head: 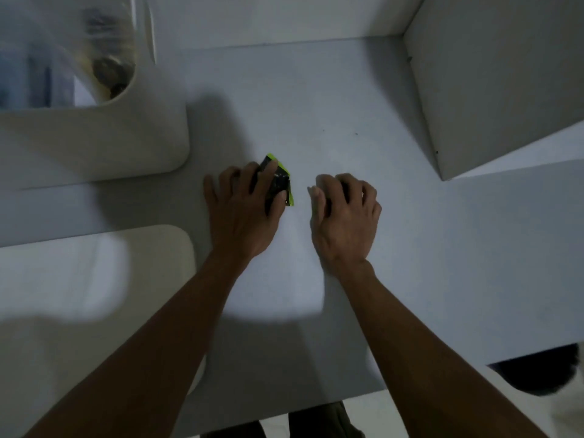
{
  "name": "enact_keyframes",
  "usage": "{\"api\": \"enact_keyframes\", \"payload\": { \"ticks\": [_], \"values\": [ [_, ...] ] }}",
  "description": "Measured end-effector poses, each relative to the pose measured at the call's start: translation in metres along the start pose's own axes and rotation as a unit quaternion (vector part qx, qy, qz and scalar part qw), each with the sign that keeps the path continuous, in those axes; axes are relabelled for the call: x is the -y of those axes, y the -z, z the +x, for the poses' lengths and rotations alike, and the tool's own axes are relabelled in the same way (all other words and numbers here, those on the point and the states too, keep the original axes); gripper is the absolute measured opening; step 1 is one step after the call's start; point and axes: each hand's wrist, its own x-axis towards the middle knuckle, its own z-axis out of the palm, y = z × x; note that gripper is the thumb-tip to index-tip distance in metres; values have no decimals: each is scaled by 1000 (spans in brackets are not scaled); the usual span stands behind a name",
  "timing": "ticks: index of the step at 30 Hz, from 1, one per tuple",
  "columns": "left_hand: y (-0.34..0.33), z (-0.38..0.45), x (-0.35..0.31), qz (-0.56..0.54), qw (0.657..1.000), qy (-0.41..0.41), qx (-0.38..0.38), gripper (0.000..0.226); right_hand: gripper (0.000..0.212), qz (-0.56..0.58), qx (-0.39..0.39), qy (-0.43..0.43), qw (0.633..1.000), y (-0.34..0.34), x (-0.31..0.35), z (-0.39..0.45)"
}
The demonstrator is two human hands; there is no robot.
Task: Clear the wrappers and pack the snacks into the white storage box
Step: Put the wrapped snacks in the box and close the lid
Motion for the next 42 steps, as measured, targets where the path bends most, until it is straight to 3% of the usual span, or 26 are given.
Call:
{"api": "enact_keyframes", "payload": {
  "ticks": [7, 11, 16, 22, 30, 37, 42],
  "values": [
    [-4, 7, -11, -8, 999, 0, -31, 37, 29, 43, -81, 50, 995, -11, -1, 7],
    [-6, 6, -17, -40, 994, -31, -97, 25, 32, 63, -95, 24, 993, -9, 1, 5],
    [-2, 3, -23, -108, 983, 2, -150, 18, 40, 122, -69, -17, 990, -3, 4, 7],
    [16, -11, -22, -232, 960, 107, -117, 24, 48, 176, 23, -92, 980, 29, 11, 0],
    [110, -16, -19, -295, 925, 160, -177, 25, 49, 240, 5, -93, 966, 92, 57, 3],
    [231, 20, 24, -326, 880, 140, -315, 25, 48, 337, -63, -15, 939, 161, 165, 61],
    [277, 50, 77, -294, 871, 178, -352, 26, 47, 352, -50, 47, 933, 181, 236, 85]
  ]
}}
